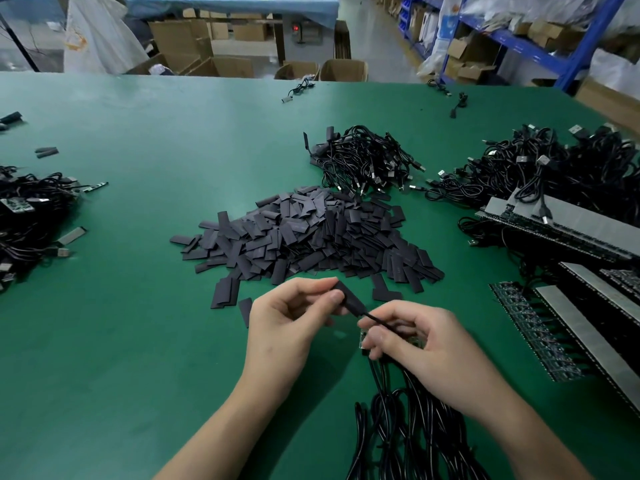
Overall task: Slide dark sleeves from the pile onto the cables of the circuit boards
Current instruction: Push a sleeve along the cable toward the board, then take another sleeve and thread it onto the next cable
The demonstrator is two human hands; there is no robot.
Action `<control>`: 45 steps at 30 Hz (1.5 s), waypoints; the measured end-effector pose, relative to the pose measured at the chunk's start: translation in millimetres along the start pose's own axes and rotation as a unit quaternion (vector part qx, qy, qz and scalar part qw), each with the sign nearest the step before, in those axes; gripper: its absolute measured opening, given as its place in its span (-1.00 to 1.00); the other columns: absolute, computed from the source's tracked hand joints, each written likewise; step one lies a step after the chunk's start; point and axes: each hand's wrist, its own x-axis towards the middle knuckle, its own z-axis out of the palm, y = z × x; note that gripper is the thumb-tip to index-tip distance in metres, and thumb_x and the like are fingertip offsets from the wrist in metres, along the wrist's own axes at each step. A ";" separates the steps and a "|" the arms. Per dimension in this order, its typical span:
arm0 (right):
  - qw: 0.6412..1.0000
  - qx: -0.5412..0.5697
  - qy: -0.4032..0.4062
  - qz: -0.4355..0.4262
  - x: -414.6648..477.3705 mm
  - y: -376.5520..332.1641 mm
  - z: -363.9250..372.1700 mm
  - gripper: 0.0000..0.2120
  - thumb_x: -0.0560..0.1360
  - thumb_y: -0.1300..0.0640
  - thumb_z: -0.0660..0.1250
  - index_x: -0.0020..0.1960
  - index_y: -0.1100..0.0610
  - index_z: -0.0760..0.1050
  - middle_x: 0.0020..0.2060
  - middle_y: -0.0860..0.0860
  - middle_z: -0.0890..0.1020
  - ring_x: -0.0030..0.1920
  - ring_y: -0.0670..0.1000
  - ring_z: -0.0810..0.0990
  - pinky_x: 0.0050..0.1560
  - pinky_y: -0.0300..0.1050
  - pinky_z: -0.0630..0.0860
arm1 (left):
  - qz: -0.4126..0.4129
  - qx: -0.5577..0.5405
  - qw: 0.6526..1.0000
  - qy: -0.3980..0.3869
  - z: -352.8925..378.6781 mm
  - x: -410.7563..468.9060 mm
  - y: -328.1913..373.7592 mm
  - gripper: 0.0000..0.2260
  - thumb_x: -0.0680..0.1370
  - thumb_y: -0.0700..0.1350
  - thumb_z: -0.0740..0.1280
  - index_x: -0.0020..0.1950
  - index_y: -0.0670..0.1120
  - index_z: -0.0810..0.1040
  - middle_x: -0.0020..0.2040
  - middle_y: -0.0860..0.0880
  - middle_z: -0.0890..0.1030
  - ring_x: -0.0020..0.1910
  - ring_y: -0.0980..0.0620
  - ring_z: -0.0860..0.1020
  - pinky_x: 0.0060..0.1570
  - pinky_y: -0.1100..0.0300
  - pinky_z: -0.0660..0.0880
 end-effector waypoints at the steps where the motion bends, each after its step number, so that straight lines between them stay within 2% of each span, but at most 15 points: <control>1: 0.999 -0.051 0.006 -0.016 -0.5 0.0 -4.4 -0.83 0.50 -0.15 0.39 0.05 -0.18 0.66 -0.07 -0.16 0.74 -0.03 -0.11 0.71 0.06 -0.26 0.56 | -0.008 -0.017 1.000 0.013 -1.7 1.2 0.4 -0.87 0.42 -0.13 0.51 -0.04 -0.08 0.74 -0.19 -0.16 0.74 -0.20 0.01 0.71 -0.19 0.27 0.59; 6: 0.974 -0.213 0.033 -0.069 0.9 0.6 -19.2 -0.94 0.51 -0.01 0.50 -0.08 -0.16 0.64 -0.02 -0.28 0.63 0.12 -0.09 0.57 0.11 -0.31 0.41 | -0.024 -0.055 0.997 0.050 -7.8 5.3 3.4 -0.87 0.43 -0.11 0.50 -0.04 -0.02 0.75 -0.18 -0.16 0.74 -0.20 0.04 0.70 -0.20 0.28 0.59; 11: 0.982 -0.167 0.084 -0.027 2.2 1.1 -16.1 -0.86 0.54 0.05 0.45 -0.13 -0.18 0.60 -0.14 -0.30 0.67 -0.05 -0.20 0.63 -0.05 -0.42 0.45 | -0.032 -0.027 0.999 0.027 -8.0 5.5 2.9 -0.74 0.48 -0.04 0.46 0.16 0.06 0.70 -0.04 -0.09 0.76 -0.07 -0.01 0.73 -0.15 0.26 0.60; 14: 0.983 -0.116 0.139 -0.008 13.4 -5.6 -26.0 -0.91 0.58 0.12 0.39 -0.06 -0.05 0.63 -0.19 -0.19 0.73 -0.18 -0.20 0.72 -0.03 -0.34 0.62 | -0.007 0.126 0.991 -0.032 -9.6 4.0 -2.9 -0.57 0.55 -0.08 0.48 0.41 0.10 0.52 0.11 0.09 0.72 0.06 0.10 0.67 -0.01 0.28 0.56; 16: 0.976 -0.132 0.172 -0.008 33.2 -16.9 -37.9 -0.92 0.61 0.13 0.38 -0.04 -0.01 0.62 -0.24 -0.12 0.74 -0.27 -0.15 0.73 -0.13 -0.29 0.65 | 0.051 0.303 0.946 -0.101 -9.1 2.0 -7.2 -0.52 0.54 0.08 0.49 0.45 0.10 0.51 0.22 0.21 0.60 0.20 0.21 0.55 0.20 0.28 0.47; 18: 0.961 -0.190 0.197 -0.026 66.7 -34.8 -53.4 -0.92 0.63 0.09 0.35 -0.04 -0.02 0.60 -0.29 -0.06 0.71 -0.36 -0.19 0.69 -0.22 -0.36 0.62 | 0.098 0.451 0.869 -0.179 -7.3 -0.3 -10.5 -0.38 0.49 0.37 0.36 0.48 0.13 0.48 0.31 0.26 0.45 0.34 0.26 0.37 0.36 0.23 0.32; 20: 0.942 -0.251 0.220 -0.041 112.2 -56.7 -72.7 -0.92 0.65 0.05 0.32 0.00 -0.05 0.58 -0.26 -0.09 0.69 -0.39 -0.21 0.67 -0.25 -0.31 0.64 | 0.114 0.523 0.816 -0.217 -6.4 -2.2 -13.2 -0.27 0.44 0.54 0.20 0.50 0.17 0.45 0.34 0.27 0.38 0.38 0.24 0.27 0.38 0.19 0.24; 22: 0.929 -0.282 0.238 -0.043 165.2 -78.3 -93.8 -0.88 0.67 0.02 0.31 0.08 0.00 0.61 -0.21 -0.05 0.71 -0.33 -0.14 0.69 -0.09 -0.08 0.70 | 0.114 0.541 0.802 -0.227 -6.9 -2.5 -14.8 -0.25 0.41 0.58 0.15 0.47 0.20 0.47 0.34 0.29 0.35 0.39 0.23 0.23 0.38 0.19 0.20; 25: 0.914 -0.346 0.211 0.029 221.1 -101.1 -112.9 -0.61 0.67 -0.11 0.28 0.34 0.13 0.58 0.21 0.11 0.68 0.17 0.10 0.67 0.31 0.07 0.54 | 0.115 0.529 0.809 -0.230 -9.2 -1.2 -16.1 -0.33 0.40 0.53 0.24 0.40 0.22 0.50 0.29 0.30 0.37 0.36 0.25 0.25 0.33 0.23 0.20; 27: 0.916 -0.348 0.197 0.046 228.3 -101.7 -111.4 -0.51 0.68 -0.14 0.24 0.46 0.16 0.48 0.37 0.11 0.57 0.32 0.12 0.56 0.34 -0.01 0.46 | 0.113 0.504 0.825 -0.228 -9.9 0.9 -14.0 -0.45 0.43 0.44 0.34 0.33 0.22 0.52 0.23 0.32 0.43 0.29 0.30 0.31 0.27 0.26 0.24; 31: 0.936 -0.301 0.181 -0.028 165.5 -74.6 -80.3 -0.72 0.68 -0.06 0.27 0.30 0.05 0.56 0.10 -0.05 0.66 -0.13 -0.15 0.57 -0.18 -0.33 0.40 | 0.048 0.367 0.908 -0.196 -5.1 -1.4 -6.4 -0.77 0.51 0.12 0.50 0.10 0.14 0.57 -0.05 0.26 0.61 0.04 0.30 0.54 0.07 0.40 0.39; 36: 0.984 -0.152 0.095 0.002 60.1 -29.3 -36.6 -0.77 0.58 -0.24 0.27 0.06 -0.20 0.65 -0.02 -0.29 0.70 -0.01 -0.21 0.65 0.05 -0.11 0.57 | -0.031 0.212 0.965 -0.153 -5.2 0.5 -1.9 -0.88 0.51 -0.14 0.54 -0.03 0.02 0.65 -0.22 0.10 0.63 -0.20 0.20 0.60 -0.08 0.37 0.48; 38: 0.993 -0.113 0.035 0.008 36.1 -18.7 -22.8 -0.74 0.56 -0.31 0.28 0.08 -0.23 0.64 0.01 -0.27 0.70 0.03 -0.15 0.68 0.10 -0.05 0.59 | -0.047 0.173 0.973 -0.149 -6.6 2.0 -1.0 -0.88 0.50 -0.19 0.55 -0.04 -0.01 0.67 -0.23 0.08 0.63 -0.20 0.14 0.61 -0.07 0.29 0.53; 42: 0.997 -0.074 0.023 0.012 18.5 2.2 -4.3 -0.94 0.56 -0.07 0.46 0.03 -0.19 0.64 -0.11 -0.20 0.71 -0.09 -0.22 0.65 -0.02 -0.18 0.48 | -0.056 0.118 0.981 -0.143 -8.7 2.6 -0.4 -0.89 0.50 -0.22 0.54 -0.03 -0.03 0.71 -0.17 -0.11 0.68 -0.16 0.00 0.61 -0.02 0.10 0.56; 45: 0.999 -0.037 0.038 0.011 15.2 8.6 2.6 -0.83 0.49 -0.13 0.49 -0.01 -0.07 0.67 -0.22 -0.07 0.71 -0.17 -0.01 0.67 -0.03 0.11 0.56 | -0.077 0.091 0.982 -0.145 -8.4 2.1 0.5 -0.87 0.50 -0.21 0.54 -0.02 -0.01 0.73 -0.15 -0.11 0.70 -0.15 0.00 0.61 -0.03 0.20 0.57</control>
